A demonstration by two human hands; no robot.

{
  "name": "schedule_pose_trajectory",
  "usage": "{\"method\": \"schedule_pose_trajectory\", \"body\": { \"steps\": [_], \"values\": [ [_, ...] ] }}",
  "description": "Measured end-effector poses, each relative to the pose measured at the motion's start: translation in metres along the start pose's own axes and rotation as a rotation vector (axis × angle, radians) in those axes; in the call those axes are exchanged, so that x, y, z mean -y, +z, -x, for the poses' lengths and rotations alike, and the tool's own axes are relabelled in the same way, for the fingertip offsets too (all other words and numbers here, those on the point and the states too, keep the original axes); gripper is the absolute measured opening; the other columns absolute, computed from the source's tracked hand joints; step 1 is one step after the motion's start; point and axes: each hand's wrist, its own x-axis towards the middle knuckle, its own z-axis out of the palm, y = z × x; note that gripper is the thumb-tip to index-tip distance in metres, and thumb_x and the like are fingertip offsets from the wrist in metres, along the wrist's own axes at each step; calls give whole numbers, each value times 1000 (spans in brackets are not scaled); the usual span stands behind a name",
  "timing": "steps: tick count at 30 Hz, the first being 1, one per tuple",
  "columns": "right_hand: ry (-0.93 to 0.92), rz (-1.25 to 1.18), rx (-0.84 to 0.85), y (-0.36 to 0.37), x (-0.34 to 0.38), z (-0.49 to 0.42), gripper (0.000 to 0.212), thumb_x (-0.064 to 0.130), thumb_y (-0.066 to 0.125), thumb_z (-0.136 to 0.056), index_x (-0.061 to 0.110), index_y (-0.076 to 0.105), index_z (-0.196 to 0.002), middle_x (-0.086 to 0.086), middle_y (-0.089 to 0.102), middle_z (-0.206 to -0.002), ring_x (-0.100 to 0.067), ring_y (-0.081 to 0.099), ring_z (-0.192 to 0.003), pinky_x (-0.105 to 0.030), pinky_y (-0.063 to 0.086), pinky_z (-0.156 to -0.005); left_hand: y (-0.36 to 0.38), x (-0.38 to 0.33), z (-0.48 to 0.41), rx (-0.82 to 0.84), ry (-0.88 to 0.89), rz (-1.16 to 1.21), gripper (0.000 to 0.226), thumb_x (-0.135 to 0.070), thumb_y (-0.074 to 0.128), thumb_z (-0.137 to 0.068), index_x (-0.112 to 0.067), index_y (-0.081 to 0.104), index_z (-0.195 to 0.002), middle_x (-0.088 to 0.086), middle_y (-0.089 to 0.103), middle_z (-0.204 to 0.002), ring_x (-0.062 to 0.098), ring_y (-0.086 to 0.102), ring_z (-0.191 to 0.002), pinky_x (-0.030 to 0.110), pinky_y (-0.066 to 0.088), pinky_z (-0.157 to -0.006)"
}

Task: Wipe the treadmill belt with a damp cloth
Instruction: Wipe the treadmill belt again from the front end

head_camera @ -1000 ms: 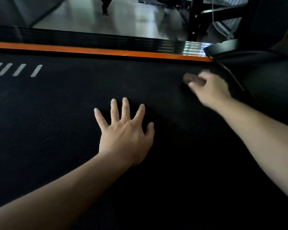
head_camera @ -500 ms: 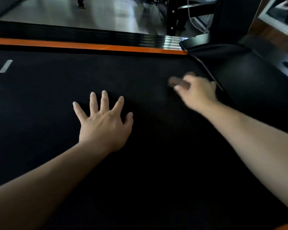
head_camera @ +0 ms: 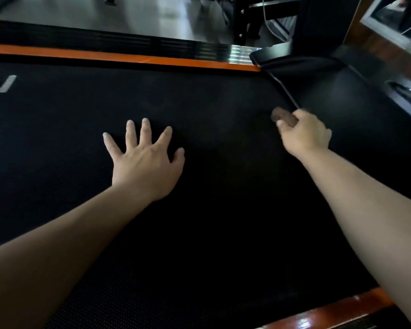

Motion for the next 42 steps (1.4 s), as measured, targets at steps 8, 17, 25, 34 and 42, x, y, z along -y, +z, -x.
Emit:
{"method": "schedule_pose_trajectory", "body": {
  "steps": [8, 17, 25, 34, 42],
  "values": [
    [-392, -19, 75, 1, 17, 73, 32, 56, 61, -89, 26, 60, -100, -3, 72, -98, -33, 66, -98, -44, 45, -88, 0, 1, 1, 4, 2, 16, 67, -65, 24, -99, -37, 20, -161, 9, 3, -173, 32, -10, -158, 70, -8, -120],
    [-285, -113, 68, -2, 10, 103, 28, 50, 63, -89, 24, 59, -98, -8, 70, -101, -36, 64, -98, -44, 46, -85, -3, -1, 4, -16, 5, 51, 64, -61, 29, -101, -32, 30, -157, 10, 11, -172, 31, -4, -159, 69, -7, -121],
    [-9, 71, 37, -29, -34, 72, 28, 55, 55, -92, 28, 58, -99, -11, 70, -108, -39, 59, -109, -46, 37, -92, -21, 23, 59, 65, 139, 81, 67, -59, 33, -100, -30, 29, -160, 9, 11, -172, 24, -2, -159, 54, -2, -128],
    [-317, 60, 67, -30, -13, 133, 36, 58, 62, -88, 26, 65, -105, -9, 72, -103, -36, 64, -102, -43, 41, -87, -25, 69, 121, 94, 103, 22, 79, -74, 19, -89, -40, 23, -161, 5, 7, -173, 22, -5, -159, 57, -4, -125],
    [-278, -18, 101, -39, -20, 178, 29, 51, 62, -91, 26, 63, -106, -11, 68, -108, -38, 59, -106, -43, 38, -88, -22, 78, 132, 68, 52, 41, 76, -73, 24, -91, -40, 25, -160, 2, 8, -173, 20, -6, -159, 60, -6, -123]
  ]
}}
